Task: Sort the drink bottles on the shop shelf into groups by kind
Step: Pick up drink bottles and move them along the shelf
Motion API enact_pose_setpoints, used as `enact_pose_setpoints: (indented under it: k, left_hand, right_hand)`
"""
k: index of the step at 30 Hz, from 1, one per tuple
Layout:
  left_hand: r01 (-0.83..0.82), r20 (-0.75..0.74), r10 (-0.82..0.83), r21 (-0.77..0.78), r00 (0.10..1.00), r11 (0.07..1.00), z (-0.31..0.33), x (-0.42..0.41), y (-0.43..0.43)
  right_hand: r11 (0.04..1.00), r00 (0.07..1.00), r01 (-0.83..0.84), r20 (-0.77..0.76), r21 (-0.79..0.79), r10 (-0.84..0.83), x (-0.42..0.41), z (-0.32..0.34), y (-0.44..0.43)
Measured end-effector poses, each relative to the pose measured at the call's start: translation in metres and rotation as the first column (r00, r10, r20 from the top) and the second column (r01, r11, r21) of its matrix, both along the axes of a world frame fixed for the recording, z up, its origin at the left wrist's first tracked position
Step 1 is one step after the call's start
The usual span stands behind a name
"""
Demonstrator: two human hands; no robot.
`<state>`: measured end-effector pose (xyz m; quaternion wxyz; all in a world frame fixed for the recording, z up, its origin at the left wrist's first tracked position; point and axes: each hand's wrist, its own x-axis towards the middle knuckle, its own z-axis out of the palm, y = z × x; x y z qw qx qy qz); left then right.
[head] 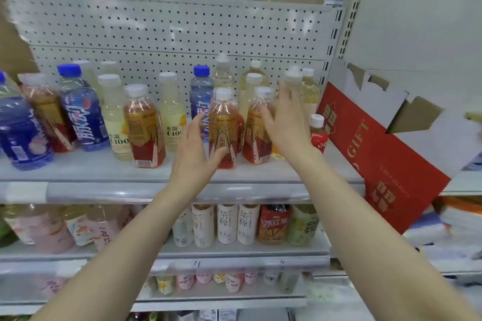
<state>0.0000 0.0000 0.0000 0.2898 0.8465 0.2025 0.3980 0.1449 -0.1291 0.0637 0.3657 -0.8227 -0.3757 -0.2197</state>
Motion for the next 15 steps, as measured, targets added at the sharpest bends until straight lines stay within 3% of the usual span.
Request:
enact_pose_setpoints:
  k: [2,6,15]
  left_hand:
    - [-0.05,-0.056,0.045,-0.084,0.997,0.995,0.006,0.016,0.003]
    - [-0.02,-0.095,0.001,-0.195,0.995,0.981,0.003,0.04,0.006]
    - [0.145,-0.044,-0.176,-0.395,0.983,0.907,-0.006,0.045,0.018]
  right_hand:
    - [0.995,0.992,0.087,-0.088,-0.054,-0.092,0.007,0.006,0.016]
    - [0.98,0.982,0.175,-0.054,-0.09,-0.181,0.011,0.001,0.029]
    - [0.967,0.952,-0.119,-0.252,0.224,0.175,0.01,-0.017,0.013]
